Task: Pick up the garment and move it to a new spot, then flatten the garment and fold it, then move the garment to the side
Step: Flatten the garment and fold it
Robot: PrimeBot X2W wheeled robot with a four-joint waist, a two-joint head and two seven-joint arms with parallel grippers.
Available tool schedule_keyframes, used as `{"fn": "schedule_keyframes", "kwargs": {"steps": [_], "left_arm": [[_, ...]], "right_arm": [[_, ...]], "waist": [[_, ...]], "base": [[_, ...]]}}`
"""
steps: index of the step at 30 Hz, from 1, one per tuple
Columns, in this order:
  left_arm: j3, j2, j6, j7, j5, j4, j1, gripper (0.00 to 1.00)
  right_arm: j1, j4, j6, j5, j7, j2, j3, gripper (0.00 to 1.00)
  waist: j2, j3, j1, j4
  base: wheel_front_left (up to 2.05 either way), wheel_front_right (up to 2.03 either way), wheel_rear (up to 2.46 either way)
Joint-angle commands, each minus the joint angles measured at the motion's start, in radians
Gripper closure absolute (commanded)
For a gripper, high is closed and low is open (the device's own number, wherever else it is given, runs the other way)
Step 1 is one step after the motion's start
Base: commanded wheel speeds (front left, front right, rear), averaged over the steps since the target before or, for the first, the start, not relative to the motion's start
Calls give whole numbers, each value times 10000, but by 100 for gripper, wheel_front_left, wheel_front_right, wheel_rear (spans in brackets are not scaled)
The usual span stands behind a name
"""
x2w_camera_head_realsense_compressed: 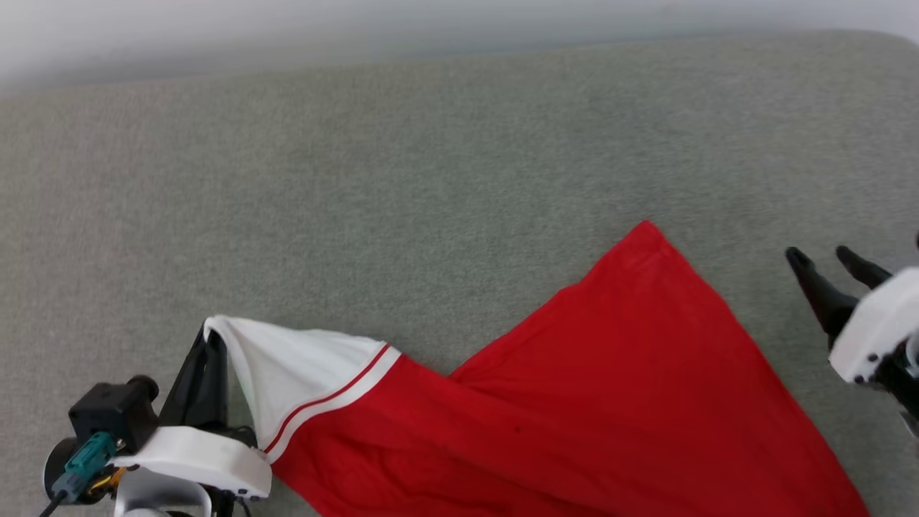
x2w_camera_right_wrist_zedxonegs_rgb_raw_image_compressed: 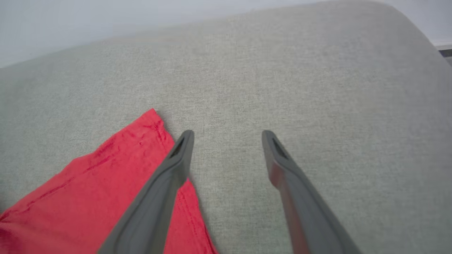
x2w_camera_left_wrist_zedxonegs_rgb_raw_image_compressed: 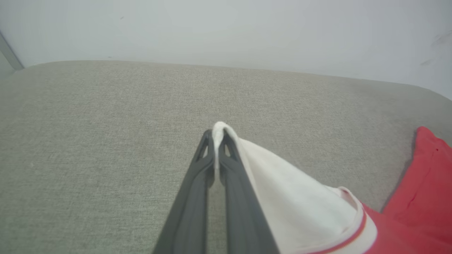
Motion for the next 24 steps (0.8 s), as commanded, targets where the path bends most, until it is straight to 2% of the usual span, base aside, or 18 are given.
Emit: {"fn": "schedule_keyframes", "kwargs": {"steps": [1,4,5,6,7,8,10,14,21,24], "left_arm": [[-16,-20,-14,24,56,-65,-139,100],[-156,-101,-58,-20,174,-192,-487,100],[-188,-109,-77,-27,187,-219,-587,100],[-270,-151,-128,-66,252,-284,-822,100],[-305,-193,-144,-102,247,-284,-921,100],[-305,-193,-144,-102,247,-284,-921,100],[-413,-270,-242,-161,329,-204,-1235,100],[-589,-441,-354,-289,374,-73,-1606,100],[-738,-700,-484,-492,326,236,-1887,100],[-768,-759,-518,-569,292,368,-1948,100]], "right_arm": [[-207,24,-7,75,185,-79,84,0],[-1063,126,-7,201,1522,-298,589,0],[-1309,205,-7,265,2022,-270,709,0],[-1866,330,-7,307,3056,-260,845,0],[-2089,460,-7,261,3546,-213,838,0],[-2089,460,-7,261,3546,-213,838,0],[-2703,731,-7,96,4811,-64,958,0],[-3086,989,-7,-116,5851,61,1250,0],[-2786,1585,-3,49,6655,272,1808,0],[-2642,1655,7,245,6821,233,1978,100]], "waist": [[0,367,-1,295],[0,731,-1,544],[0,851,-1,611],[0,1114,-1,774],[0,1211,-1,850],[0,1211,-1,850],[0,1513,-1,1101],[0,1805,-1,1372],[0,1914,-1,1623],[0,1888,-1,1661]], "base": [[0,0,0],[0,0,0],[0,0,0],[0,0,0],[0,0,0],[0,0,0],[0,0,0],[0,0,0],[0,0,0],[0,0,0]]}}
